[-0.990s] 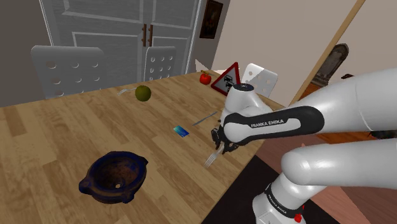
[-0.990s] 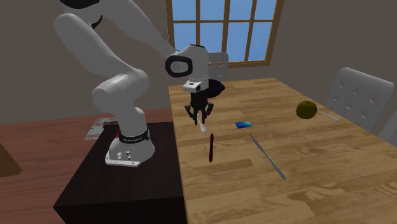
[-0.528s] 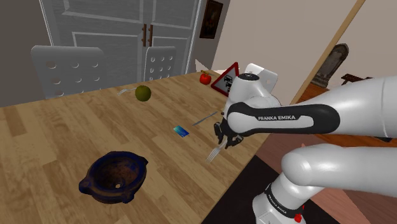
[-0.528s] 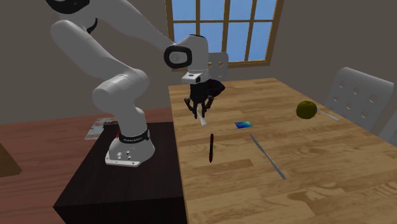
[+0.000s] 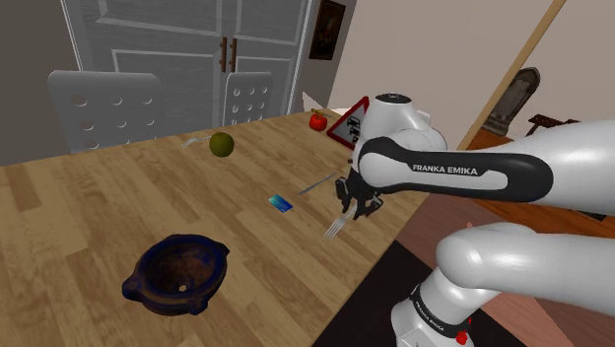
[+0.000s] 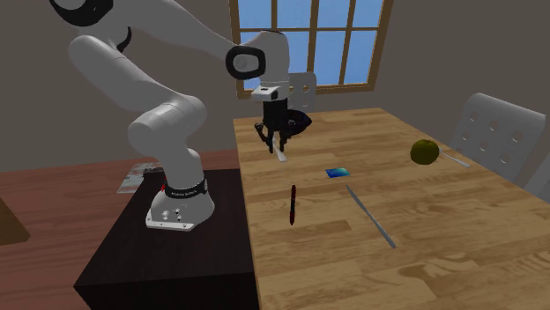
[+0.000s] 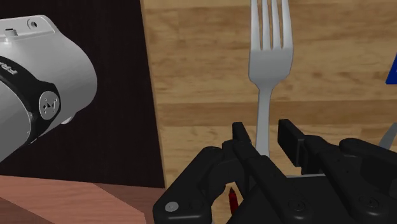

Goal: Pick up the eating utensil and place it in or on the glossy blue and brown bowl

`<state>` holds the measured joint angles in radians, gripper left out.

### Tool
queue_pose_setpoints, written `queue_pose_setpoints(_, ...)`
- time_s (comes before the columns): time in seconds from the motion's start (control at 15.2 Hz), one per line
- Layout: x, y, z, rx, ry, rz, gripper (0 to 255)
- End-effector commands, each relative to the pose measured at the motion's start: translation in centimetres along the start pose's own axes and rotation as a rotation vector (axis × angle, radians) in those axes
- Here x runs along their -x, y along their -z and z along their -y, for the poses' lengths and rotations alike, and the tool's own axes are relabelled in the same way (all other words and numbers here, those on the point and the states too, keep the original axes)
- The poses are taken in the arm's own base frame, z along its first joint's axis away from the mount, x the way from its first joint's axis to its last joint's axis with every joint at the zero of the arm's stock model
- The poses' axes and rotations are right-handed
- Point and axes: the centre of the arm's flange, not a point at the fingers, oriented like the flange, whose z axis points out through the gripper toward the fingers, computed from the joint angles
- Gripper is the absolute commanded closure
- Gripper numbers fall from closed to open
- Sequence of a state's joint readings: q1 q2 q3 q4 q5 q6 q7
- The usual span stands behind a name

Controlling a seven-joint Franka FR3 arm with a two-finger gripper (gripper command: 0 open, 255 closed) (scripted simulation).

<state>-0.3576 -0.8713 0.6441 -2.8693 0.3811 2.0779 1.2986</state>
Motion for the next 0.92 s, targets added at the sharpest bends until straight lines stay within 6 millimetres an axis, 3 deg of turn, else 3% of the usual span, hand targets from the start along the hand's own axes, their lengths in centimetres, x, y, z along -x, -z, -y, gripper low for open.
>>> queue_pose_setpoints(0.0,-0.2,0.9,0.0,0.001,0.000,0.000,255)
queue_pose_setpoints(0.53,-0.8,4.8,0.0,0.001,0.000,0.000,255)
queue_pose_setpoints(0.86,5.2,5.5,2.8,0.001,0.000,0.000,255)
